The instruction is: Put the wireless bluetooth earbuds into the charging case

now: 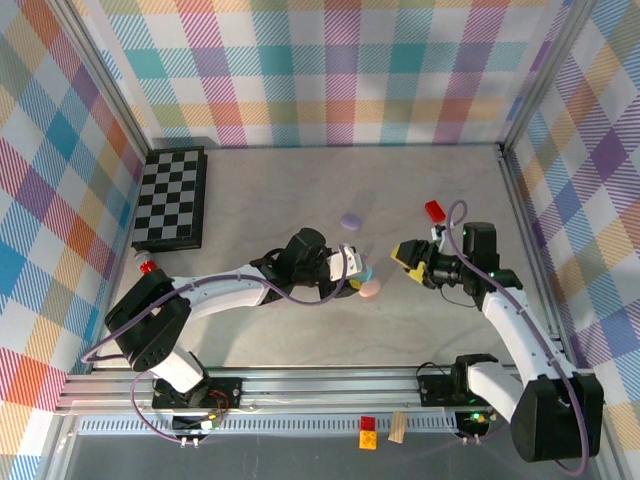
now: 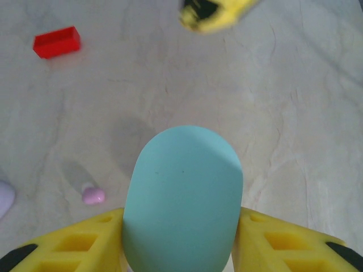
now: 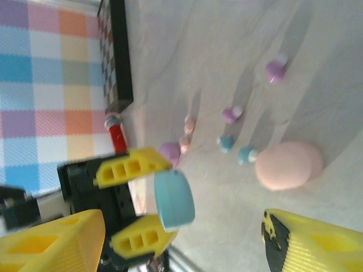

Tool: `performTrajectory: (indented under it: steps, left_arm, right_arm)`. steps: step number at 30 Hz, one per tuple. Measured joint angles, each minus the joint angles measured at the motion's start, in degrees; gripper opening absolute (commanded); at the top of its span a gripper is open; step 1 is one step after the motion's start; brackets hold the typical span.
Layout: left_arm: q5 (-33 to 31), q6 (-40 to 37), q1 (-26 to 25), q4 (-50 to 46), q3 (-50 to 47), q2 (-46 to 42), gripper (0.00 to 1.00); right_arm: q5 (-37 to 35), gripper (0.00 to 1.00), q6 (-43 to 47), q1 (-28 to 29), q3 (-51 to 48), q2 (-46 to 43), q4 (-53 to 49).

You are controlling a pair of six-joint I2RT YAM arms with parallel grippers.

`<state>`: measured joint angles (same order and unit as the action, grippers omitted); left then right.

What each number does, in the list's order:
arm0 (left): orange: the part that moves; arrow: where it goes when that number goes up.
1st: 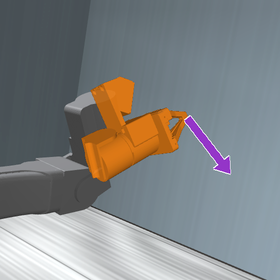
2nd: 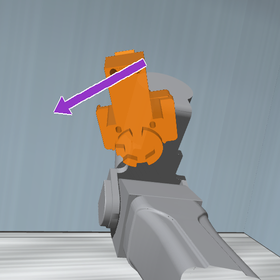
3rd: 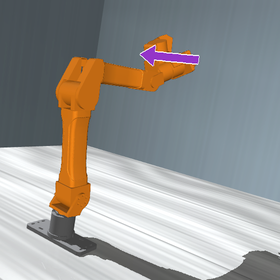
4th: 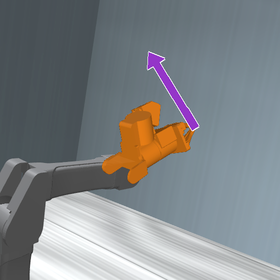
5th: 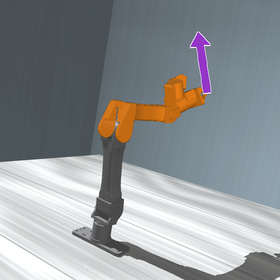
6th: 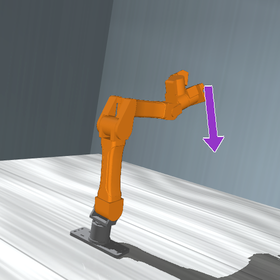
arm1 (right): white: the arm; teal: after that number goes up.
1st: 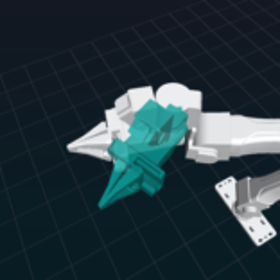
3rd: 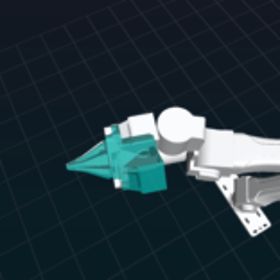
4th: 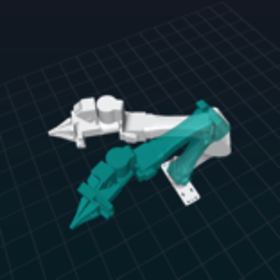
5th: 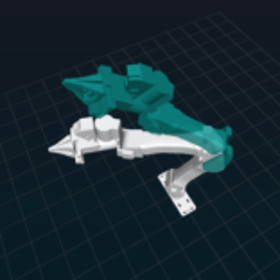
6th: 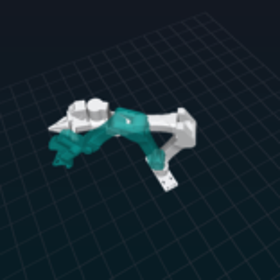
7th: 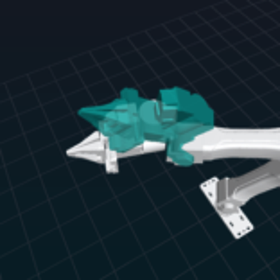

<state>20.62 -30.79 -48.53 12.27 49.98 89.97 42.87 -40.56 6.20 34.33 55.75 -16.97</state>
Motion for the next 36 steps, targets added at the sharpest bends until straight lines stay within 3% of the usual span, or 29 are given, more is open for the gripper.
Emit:
performTrajectory:
  steps: [8, 13, 21, 27, 30, 33, 36]
  left_arm:
    - [2.21, 3.87, 0.09, 5.95, 0.0, 0.0, 0.46]
    - [3.63, 4.44, 0.09, 6.6, 0.0, -0.15, 0.46]
    - [4.92, 4.46, 0.09, 6.36, 0.0, -0.37, 0.46]
    - [5.49, 4.55, 0.11, 5.92, -0.02, -0.39, 0.45]
    - [5.53, 4.68, 0.28, 5.88, -0.02, -0.48, 0.46]
    - [5.51, 4.66, 0.31, 6.03, -0.02, -0.55, 0.46]
    - [5.49, 4.66, 0.31, 6.12, -0.02, -0.76, 0.46]
  right_arm:
    - [1.14, 0.63, -7.21, 7.26, -3.02, -1.07, 6.08]
    - [0.94, 0.51, -9.6, 8.81, -3.02, 1.79, 10.45]
    - [0.7, 0.43, -10.95, 10.14, -2.97, 4.72, 13.62]
    - [0.7, 0.3, -11.45, 10.29, -2.82, 5.31, 14.82]
    - [0.72, 0.3, -11.3, 10.29, -2.78, 5.35, 15.02]
    - [0.63, 0.4, -11.04, 10.29, -2.43, 5.33, 14.64]
    - [-0.31, 0.42, -10.86, 10.38, -1.97, 5.16, 13.73]
